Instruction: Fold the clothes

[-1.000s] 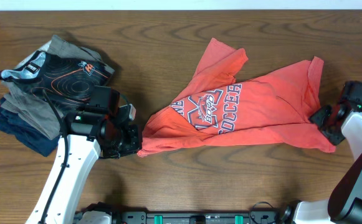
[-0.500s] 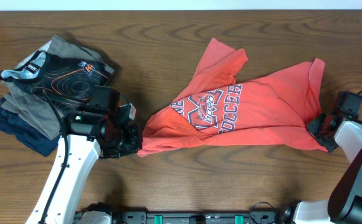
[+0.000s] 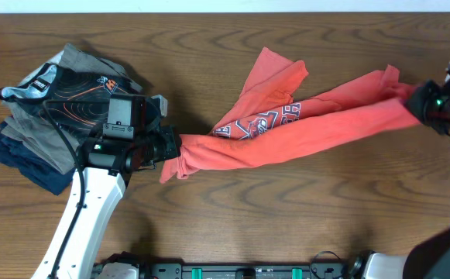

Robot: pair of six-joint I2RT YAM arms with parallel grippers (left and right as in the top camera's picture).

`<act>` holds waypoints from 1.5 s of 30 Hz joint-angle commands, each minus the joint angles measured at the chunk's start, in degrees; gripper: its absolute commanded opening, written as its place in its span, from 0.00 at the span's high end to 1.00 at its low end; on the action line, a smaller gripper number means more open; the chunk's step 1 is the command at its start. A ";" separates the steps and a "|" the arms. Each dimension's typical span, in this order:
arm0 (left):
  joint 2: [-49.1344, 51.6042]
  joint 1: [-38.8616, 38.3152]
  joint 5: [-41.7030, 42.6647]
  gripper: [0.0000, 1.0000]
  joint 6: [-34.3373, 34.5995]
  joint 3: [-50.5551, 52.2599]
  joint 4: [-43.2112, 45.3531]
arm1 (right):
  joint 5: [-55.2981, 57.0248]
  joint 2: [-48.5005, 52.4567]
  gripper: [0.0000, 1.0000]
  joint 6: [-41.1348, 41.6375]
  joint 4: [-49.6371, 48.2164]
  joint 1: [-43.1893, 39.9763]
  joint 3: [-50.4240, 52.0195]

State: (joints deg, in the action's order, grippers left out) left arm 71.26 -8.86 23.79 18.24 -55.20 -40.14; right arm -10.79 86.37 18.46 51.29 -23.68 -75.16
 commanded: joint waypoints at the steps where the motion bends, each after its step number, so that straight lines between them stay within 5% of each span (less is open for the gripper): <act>1: 0.11 -0.07 -0.28 0.94 2.67 0.00 -1.70 | 27.21 -0.13 0.89 2.21 10.29 -0.33 1.68; 3: 0.11 -0.07 -0.28 0.94 2.67 0.00 -4.15 | 40.96 0.20 0.79 10.84 16.26 -0.44 5.05; 5: 0.11 -0.07 -0.28 0.94 2.64 0.00 -6.19 | 43.15 0.26 0.74 13.38 16.81 -0.83 8.39; 8: 0.11 -0.07 -0.26 0.94 2.67 0.00 -8.41 | 40.22 0.26 0.62 14.36 14.47 -1.25 12.15; 24: 0.11 -0.07 -0.28 0.94 2.64 0.00 -10.43 | 25.29 1.49 0.47 14.53 -7.34 -1.27 24.96; 34: 0.11 -0.07 -0.31 0.94 2.62 0.00 -10.40 | 24.92 4.74 0.51 15.39 -11.82 -1.40 31.06; 36: 0.11 -0.07 -0.31 0.94 2.64 0.00 -10.40 | 24.92 4.87 0.65 15.37 -11.34 -1.55 31.30; 38: 0.11 -0.07 -0.31 0.94 2.64 0.00 -10.40 | 24.87 4.87 0.95 15.39 -9.81 -1.55 31.30; 39: 0.11 -0.07 -0.28 0.94 2.64 0.00 -10.40 | 24.90 4.87 0.99 15.39 -8.83 -1.55 31.30; 45: 0.11 -0.07 -0.31 0.94 2.64 0.00 -10.40 | 24.76 4.87 0.94 18.80 -0.09 -1.55 31.30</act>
State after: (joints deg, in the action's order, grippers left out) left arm 71.26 -8.86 23.79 20.80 -55.20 -50.39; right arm 13.82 90.80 34.70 49.63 -24.91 -44.14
